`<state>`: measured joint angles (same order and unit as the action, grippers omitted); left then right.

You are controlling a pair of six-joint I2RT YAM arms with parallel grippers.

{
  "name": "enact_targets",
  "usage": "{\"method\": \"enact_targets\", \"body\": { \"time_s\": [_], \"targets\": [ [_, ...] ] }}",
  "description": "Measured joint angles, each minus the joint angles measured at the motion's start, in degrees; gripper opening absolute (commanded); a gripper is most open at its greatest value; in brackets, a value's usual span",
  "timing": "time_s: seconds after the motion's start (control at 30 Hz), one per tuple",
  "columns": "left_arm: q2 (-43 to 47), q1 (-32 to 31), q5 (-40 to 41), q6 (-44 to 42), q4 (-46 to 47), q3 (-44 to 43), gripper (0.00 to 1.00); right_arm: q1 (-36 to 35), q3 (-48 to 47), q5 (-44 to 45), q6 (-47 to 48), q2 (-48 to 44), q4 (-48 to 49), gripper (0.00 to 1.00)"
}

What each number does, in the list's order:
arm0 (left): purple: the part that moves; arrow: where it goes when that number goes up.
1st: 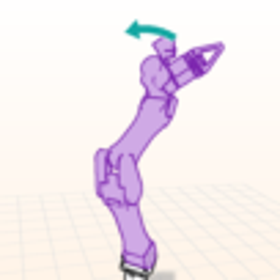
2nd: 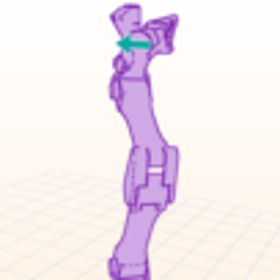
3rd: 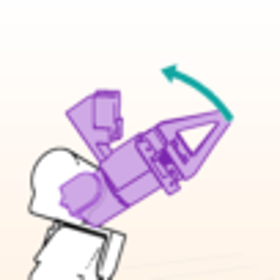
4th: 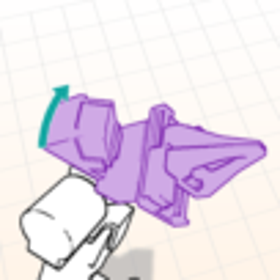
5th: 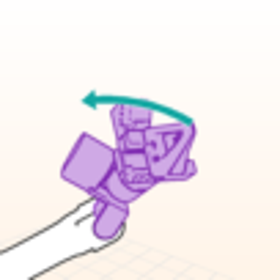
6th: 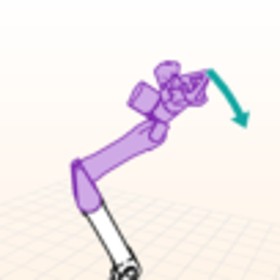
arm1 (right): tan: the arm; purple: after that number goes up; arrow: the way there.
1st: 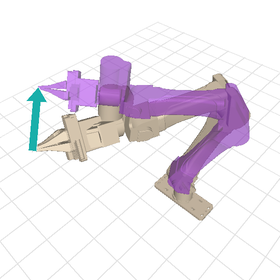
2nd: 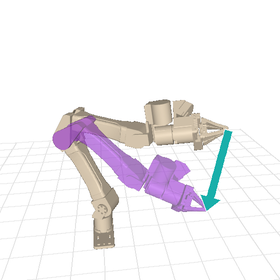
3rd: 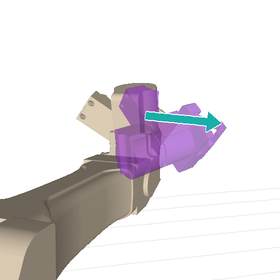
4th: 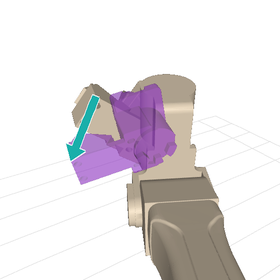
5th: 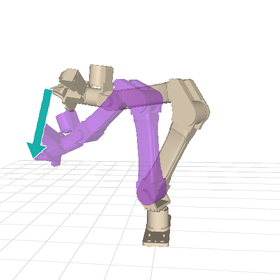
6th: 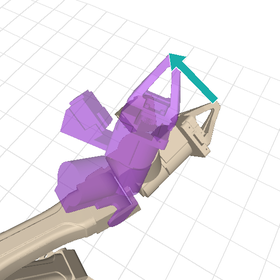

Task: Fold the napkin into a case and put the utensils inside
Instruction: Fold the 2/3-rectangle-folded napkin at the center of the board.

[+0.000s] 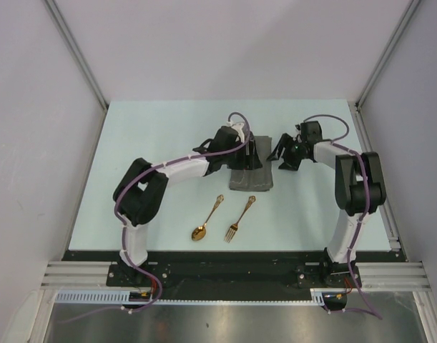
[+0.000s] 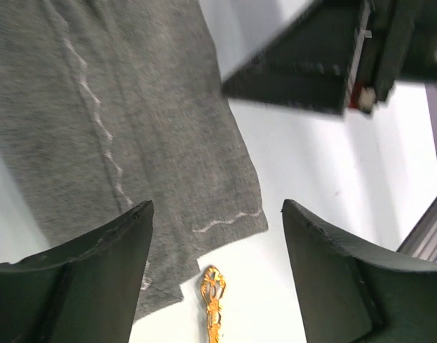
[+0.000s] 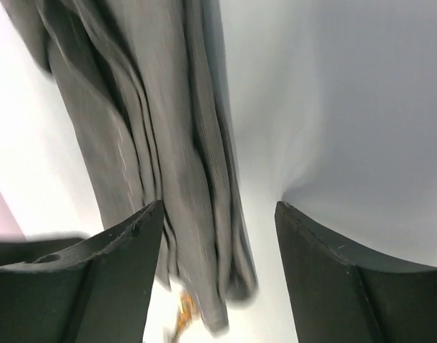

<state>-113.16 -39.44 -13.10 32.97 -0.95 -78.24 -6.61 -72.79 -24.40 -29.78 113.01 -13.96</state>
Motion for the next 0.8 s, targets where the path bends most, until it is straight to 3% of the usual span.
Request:
{"method": "enact_targets", "body": {
  "time_s": [0.13,0.33,0.53,0.8],
  "targets": [
    [0.02,-2.4,1.62,-1.64,-2.99,-0.52,0.78,1.18,10.51,-2.16,-0.68,-6.91,1.51,0.68],
    [-2.73,-11.61,16.06,-5.27,-13.84,-9.73,0.75,6.54,19.39,-1.07,-3.61,-15.87,0.98,0.72],
    [-7.8,-18.23,25.7,-8.35,-17.62,-16.26,0.73,11.82,23.56,1.55,-4.28,-26.45,0.79,0.72],
    [-17.38,-20.22,33.81,-11.91,-22.1,-23.45,0.66,16.22,27.82,1.4,-3.56,-28.59,1.03,0.71]
  ]
}}
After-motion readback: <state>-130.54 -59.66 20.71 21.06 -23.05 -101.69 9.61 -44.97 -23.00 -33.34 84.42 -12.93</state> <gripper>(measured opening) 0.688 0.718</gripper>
